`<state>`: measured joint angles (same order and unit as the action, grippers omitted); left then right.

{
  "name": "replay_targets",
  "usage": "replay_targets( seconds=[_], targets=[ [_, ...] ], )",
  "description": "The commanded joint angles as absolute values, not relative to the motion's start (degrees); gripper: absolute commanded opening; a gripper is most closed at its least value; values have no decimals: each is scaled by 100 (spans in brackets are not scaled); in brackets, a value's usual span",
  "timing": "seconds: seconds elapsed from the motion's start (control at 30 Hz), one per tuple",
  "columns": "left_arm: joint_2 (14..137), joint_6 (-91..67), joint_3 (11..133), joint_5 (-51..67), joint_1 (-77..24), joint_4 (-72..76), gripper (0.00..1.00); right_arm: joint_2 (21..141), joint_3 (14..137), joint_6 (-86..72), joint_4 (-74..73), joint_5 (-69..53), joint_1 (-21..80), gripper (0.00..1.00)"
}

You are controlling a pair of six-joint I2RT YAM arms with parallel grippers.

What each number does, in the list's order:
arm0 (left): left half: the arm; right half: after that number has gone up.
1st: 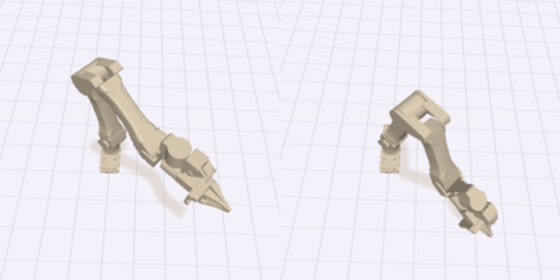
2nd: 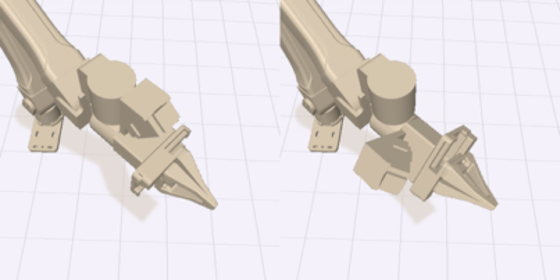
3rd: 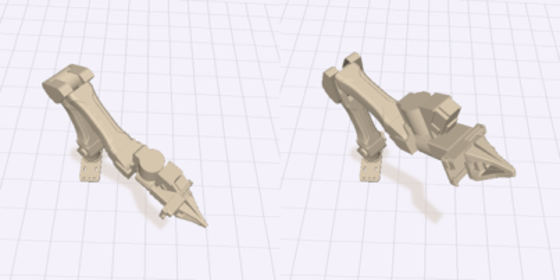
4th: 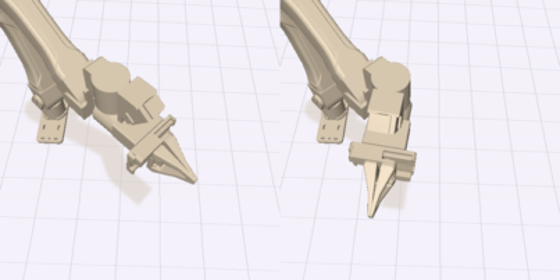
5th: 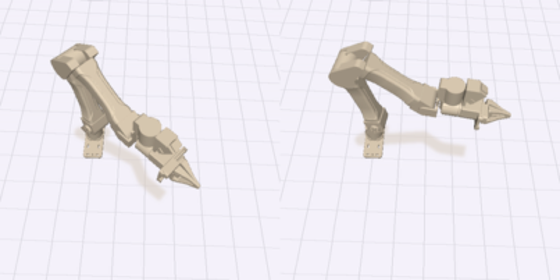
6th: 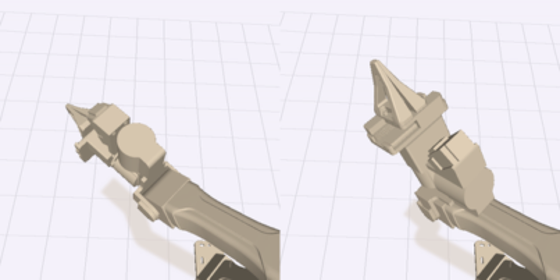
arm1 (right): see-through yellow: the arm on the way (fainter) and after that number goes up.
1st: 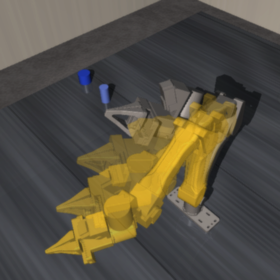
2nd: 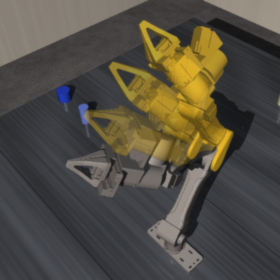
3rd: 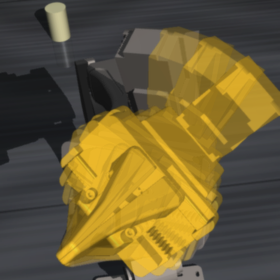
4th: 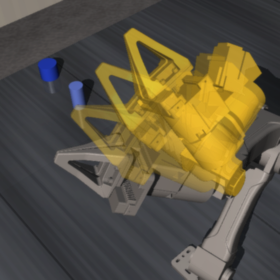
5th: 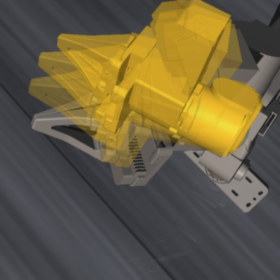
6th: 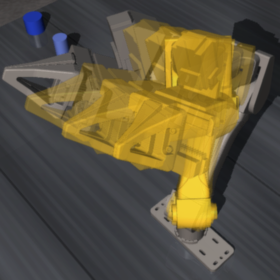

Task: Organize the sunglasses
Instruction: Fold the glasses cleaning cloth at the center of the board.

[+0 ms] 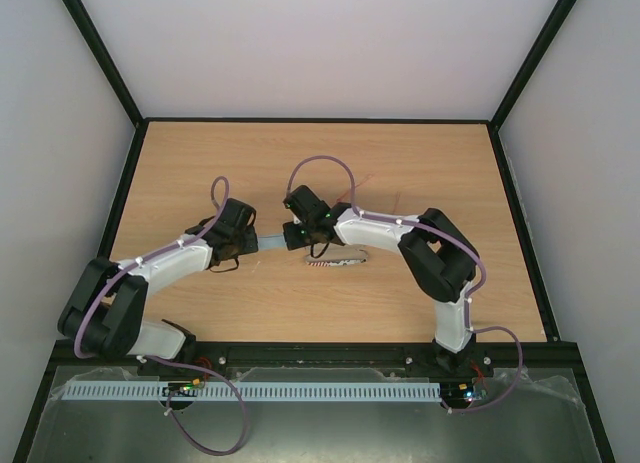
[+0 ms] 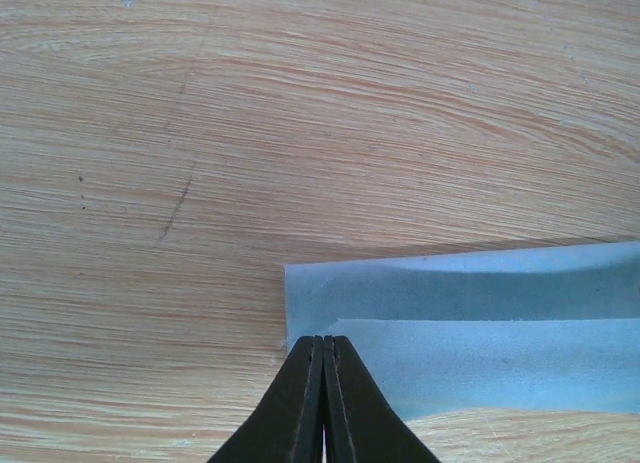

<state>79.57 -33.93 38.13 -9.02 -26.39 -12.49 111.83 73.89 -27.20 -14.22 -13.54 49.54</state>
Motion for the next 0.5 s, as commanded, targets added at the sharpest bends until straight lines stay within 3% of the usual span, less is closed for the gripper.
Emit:
replay_targets(
  seconds=[0.0, 0.47],
  targets=[
    [7813, -3452, 3700, -949, -2663, -1327, 2, 10891, 7307, -2742, -1344, -1254, 4998, 1],
    [7880, -3496, 3680, -992, -2678, -1302, 2, 10958, 7319, -2759, -1297, -1276, 5026, 1]
  ],
)
